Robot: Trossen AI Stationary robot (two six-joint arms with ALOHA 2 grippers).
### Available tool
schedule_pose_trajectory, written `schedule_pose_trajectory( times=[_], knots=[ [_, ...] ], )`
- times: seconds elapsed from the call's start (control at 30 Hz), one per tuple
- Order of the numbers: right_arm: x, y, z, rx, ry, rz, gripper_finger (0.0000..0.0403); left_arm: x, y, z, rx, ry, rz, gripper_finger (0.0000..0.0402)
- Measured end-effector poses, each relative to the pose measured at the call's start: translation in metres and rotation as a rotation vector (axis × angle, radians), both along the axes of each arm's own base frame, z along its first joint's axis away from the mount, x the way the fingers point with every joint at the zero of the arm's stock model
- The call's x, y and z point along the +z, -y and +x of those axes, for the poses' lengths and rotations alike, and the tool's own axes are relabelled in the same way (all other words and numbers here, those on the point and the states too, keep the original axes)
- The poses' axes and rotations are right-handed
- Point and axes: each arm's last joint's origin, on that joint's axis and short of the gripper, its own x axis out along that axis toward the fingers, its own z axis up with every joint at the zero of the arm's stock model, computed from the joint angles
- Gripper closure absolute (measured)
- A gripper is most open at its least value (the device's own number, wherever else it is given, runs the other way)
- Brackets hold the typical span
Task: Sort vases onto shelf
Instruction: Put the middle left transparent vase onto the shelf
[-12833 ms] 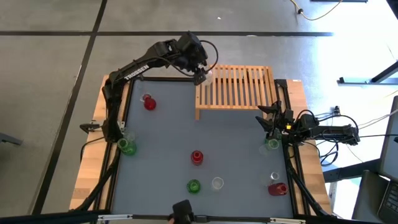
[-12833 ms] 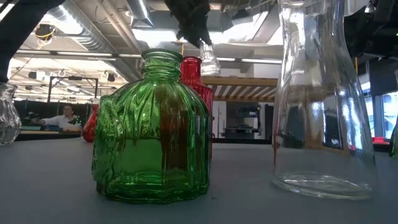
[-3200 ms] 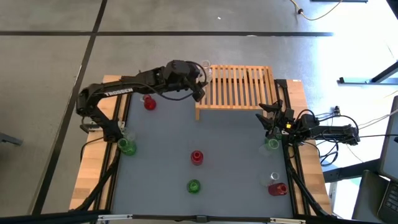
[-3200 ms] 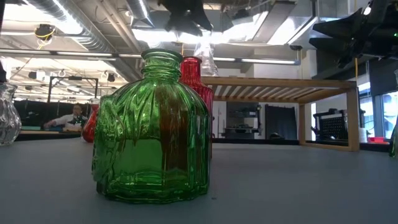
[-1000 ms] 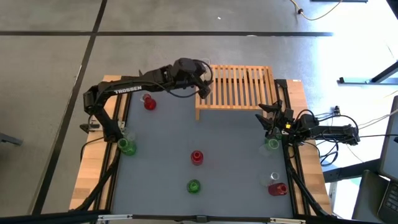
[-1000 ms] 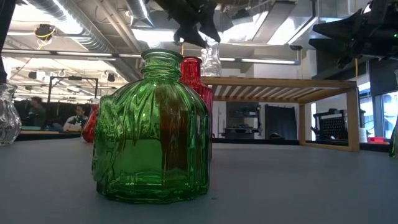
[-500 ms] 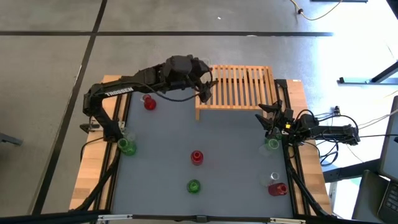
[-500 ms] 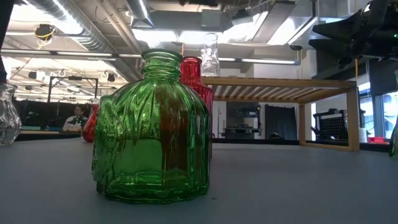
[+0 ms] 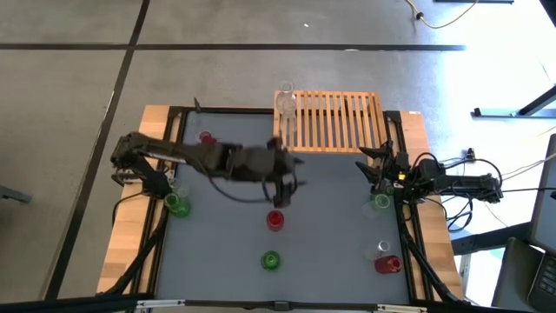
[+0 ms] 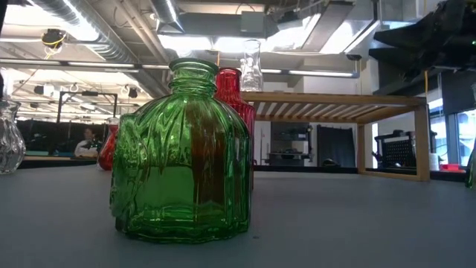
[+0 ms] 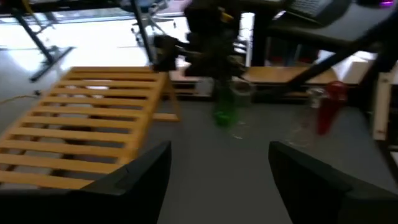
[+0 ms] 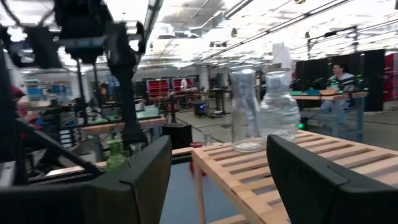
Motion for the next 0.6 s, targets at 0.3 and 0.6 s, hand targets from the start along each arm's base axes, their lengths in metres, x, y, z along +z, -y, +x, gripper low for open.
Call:
schedule_pose_trajectory(
  times=[0.3,0.6],
  knots=[
    [0.003,0.000,-0.001,0.007,-0.011,0.014,0.0152,-0.053,0.040,0.004,-0.094,0.098,-0.094,0.0138],
    [0.005,0.000,-0.001,-0.005,0.003,-0.009,0.0152,-0.083,0.057,0.017,-0.110,0.108,-0.116,0.0138]
  ],
)
